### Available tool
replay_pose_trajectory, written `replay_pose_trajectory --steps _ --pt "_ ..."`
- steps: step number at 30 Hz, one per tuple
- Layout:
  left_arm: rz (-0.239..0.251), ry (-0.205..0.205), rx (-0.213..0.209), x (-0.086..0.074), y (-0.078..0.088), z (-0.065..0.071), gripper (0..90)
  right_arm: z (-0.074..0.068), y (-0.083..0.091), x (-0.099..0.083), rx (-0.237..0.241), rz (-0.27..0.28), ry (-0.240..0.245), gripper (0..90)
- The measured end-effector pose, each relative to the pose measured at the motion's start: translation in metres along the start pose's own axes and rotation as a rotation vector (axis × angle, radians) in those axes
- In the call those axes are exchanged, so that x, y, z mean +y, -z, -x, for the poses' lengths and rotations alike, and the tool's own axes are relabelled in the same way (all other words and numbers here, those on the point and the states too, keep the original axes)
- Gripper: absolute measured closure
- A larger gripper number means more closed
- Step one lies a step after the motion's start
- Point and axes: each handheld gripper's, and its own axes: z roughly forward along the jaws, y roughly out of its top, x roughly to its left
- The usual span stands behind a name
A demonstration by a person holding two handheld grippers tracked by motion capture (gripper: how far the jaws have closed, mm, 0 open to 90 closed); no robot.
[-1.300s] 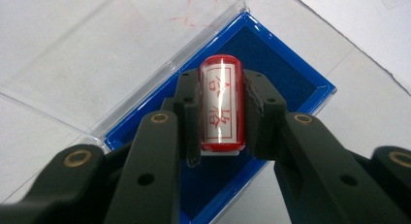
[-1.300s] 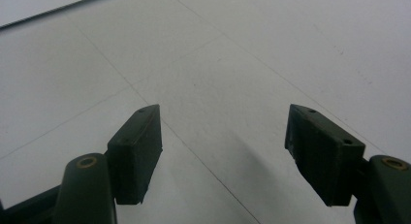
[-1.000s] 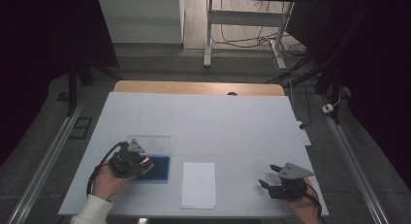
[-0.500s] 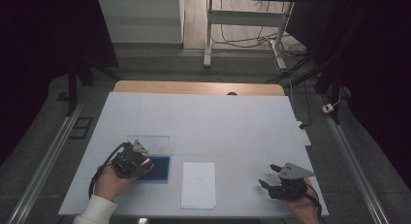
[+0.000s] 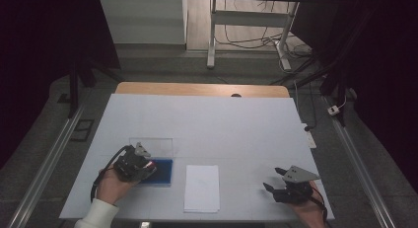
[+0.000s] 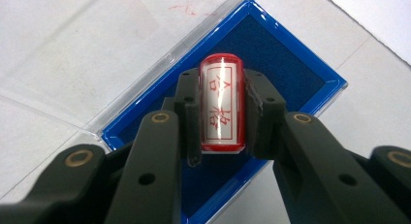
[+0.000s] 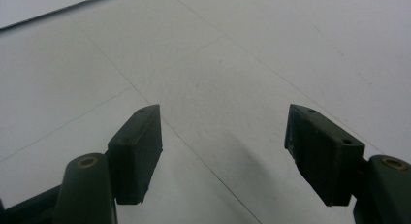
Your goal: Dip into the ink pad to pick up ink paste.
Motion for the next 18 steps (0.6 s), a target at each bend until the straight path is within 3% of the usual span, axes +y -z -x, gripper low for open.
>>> replay_pose_trajectory --steps 18 --pt "-0.003 -0.017 0.009 0.0009 0.0014 0.0012 70.7 -0.0011 -0.001 0.0003 0.006 -0.001 0.002 29.1"
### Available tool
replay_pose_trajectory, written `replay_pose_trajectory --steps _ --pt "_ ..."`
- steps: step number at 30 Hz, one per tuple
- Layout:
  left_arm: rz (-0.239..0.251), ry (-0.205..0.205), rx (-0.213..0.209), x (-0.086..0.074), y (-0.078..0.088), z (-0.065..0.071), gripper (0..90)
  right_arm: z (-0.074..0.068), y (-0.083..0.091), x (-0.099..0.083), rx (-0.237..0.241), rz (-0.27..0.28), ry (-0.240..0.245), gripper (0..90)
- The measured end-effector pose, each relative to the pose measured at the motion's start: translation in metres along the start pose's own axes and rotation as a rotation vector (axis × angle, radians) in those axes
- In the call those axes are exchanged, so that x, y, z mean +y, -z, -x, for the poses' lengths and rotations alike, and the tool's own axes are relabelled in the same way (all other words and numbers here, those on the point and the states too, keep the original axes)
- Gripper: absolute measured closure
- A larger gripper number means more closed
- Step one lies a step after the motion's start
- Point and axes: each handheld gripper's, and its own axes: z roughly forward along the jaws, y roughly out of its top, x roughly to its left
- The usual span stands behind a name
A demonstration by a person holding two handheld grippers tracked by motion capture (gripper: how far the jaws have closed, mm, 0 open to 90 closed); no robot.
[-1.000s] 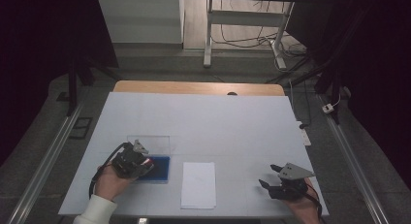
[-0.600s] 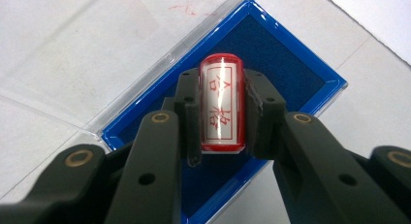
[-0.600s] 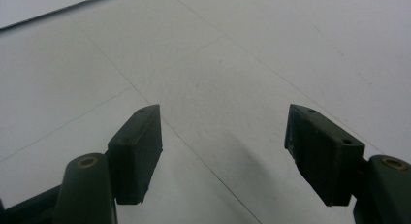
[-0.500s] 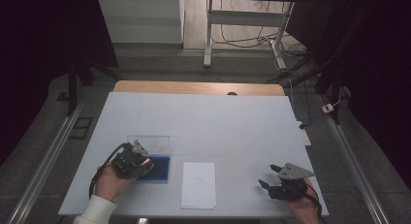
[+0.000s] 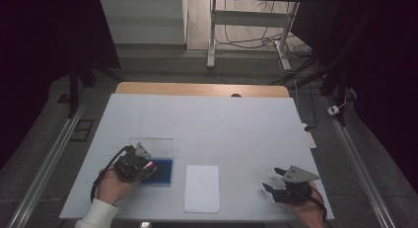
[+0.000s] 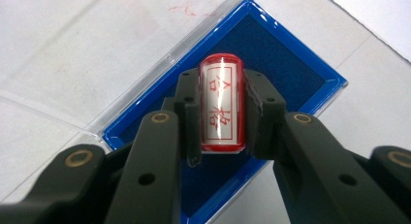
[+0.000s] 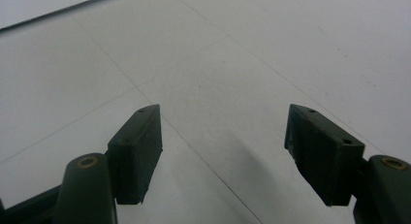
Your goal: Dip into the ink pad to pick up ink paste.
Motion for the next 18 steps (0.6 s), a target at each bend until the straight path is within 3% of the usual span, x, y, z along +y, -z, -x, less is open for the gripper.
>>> replay_pose_trajectory --steps 2,4,11,18 --pt "0.004 -0.006 -0.011 0.001 0.005 -0.003 70.4 0.0 0.0 0.0 0.0 0.001 -0.003 29.1" --pt "0.034 -0.012 0.012 0.001 0.008 -0.002 70.3 0.001 0.0 0.0 -0.001 0.003 -0.006 29.1" --pt "0.172 0.033 -0.049 -0.002 0.033 -0.009 70.1 -0.001 0.0 0.0 0.001 0.002 -0.003 29.1" --pt "0.234 0.074 -0.087 -0.004 0.043 -0.013 69.9 0.0 0.001 0.0 -0.005 -0.001 -0.001 29.1"
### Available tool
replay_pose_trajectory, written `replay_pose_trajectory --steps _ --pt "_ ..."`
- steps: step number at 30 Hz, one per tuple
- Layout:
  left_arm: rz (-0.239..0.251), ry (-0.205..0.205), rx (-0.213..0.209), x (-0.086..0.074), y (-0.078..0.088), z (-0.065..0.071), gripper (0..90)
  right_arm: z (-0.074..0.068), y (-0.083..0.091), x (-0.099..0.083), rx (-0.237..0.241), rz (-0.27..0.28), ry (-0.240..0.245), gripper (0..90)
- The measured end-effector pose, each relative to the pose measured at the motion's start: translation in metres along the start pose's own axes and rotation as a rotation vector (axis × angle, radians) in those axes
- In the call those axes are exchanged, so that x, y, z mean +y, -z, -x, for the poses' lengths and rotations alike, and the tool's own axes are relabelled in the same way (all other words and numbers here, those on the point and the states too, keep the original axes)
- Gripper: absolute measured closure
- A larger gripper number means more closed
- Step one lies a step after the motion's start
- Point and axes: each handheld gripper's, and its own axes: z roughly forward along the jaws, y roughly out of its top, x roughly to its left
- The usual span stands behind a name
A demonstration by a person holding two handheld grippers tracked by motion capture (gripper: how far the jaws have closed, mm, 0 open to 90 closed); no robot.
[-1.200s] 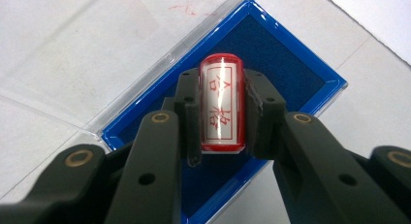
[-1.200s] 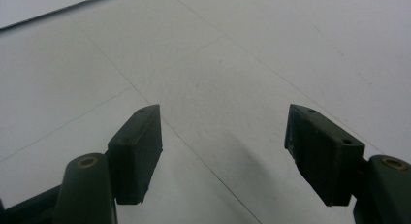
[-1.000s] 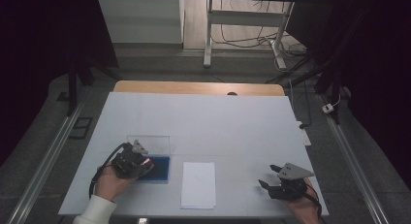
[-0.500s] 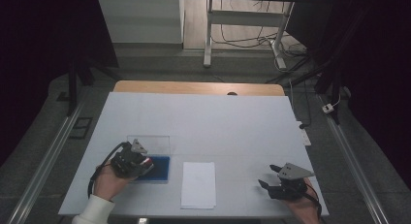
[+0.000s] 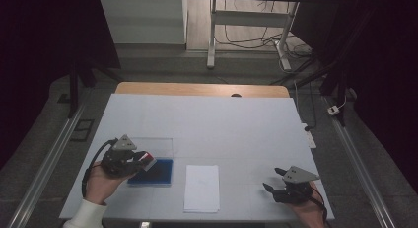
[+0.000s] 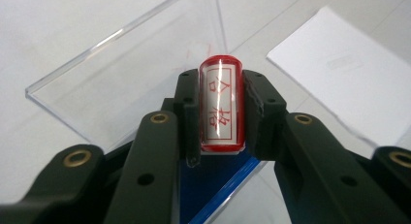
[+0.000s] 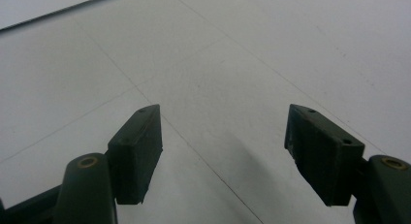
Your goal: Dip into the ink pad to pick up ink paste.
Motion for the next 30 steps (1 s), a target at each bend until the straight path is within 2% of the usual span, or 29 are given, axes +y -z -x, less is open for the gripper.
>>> replay_pose_trajectory --steps 4,12,16,19,23,26,30 --pt "0.025 0.009 -0.018 0.001 0.003 -0.001 69.9 0.001 0.0 -0.001 0.002 -0.002 -0.002 29.1" --pt "0.057 0.017 -0.018 0.002 0.006 0.001 69.8 0.001 -0.001 0.0 0.002 0.0 -0.001 29.2" --pt "0.079 0.016 -0.039 0.004 0.007 0.004 69.8 0.001 -0.001 -0.001 0.0 -0.001 -0.008 29.2" --pt "0.096 0.018 -0.046 0.005 0.008 0.007 69.9 0.002 -0.001 -0.001 -0.005 -0.003 -0.009 29.2" --pt "0.133 0.019 -0.078 0.008 0.01 0.012 69.8 0.001 -0.001 -0.001 -0.002 -0.003 -0.009 29.2" --pt "0.157 0.01 -0.103 0.011 0.011 0.018 69.9 0.001 -0.001 0.0 -0.002 -0.001 -0.008 29.2" --pt "0.172 -0.012 -0.112 0.016 0.012 0.026 69.9 0.001 -0.002 -0.001 -0.001 -0.003 -0.006 29.2"
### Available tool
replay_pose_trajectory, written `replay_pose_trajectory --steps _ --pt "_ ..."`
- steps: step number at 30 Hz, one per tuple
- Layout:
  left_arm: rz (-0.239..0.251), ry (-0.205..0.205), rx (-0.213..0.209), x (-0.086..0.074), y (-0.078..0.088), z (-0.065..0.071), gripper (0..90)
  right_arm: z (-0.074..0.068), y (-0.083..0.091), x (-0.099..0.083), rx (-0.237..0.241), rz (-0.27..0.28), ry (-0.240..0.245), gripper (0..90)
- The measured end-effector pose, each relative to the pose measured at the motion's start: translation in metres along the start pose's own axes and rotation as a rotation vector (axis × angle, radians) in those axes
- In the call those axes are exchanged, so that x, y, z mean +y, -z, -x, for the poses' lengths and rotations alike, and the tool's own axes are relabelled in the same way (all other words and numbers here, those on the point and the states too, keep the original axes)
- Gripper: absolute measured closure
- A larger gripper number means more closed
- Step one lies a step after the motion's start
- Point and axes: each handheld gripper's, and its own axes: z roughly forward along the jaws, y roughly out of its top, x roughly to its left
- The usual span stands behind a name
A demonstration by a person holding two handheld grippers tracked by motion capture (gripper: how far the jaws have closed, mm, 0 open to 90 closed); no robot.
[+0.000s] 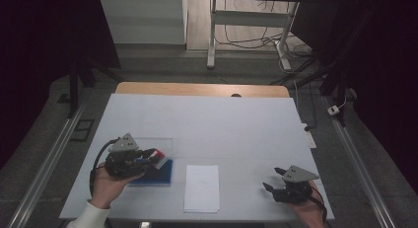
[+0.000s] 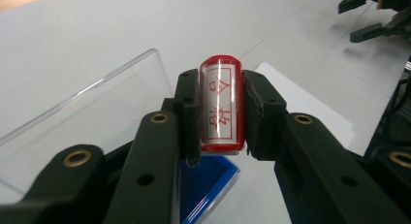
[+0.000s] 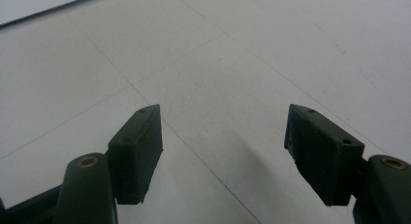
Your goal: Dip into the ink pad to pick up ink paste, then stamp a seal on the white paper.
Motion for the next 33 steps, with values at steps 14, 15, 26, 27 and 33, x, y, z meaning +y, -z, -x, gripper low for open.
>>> replay_pose_trajectory --steps 14,15,26,27,33 --pt "0.004 -0.039 -0.037 0.008 -0.009 0.015 69.9 0.0 0.001 0.0 -0.005 0.002 0.003 29.2" --pt "0.004 -0.04 -0.039 0.008 -0.01 0.016 69.9 0.0 0.001 0.0 -0.006 0.002 0.002 29.2" --pt "-0.012 -0.079 -0.073 0.016 -0.024 0.028 69.8 -0.001 0.001 0.0 -0.006 0.003 0.001 29.3" --pt "-0.013 -0.081 -0.075 0.016 -0.025 0.029 69.9 -0.001 0.001 0.0 -0.004 0.003 0.003 29.3" --pt "-0.023 -0.1 -0.109 0.021 -0.035 0.036 69.8 -0.001 0.001 0.001 -0.003 0.003 0.0 29.3"
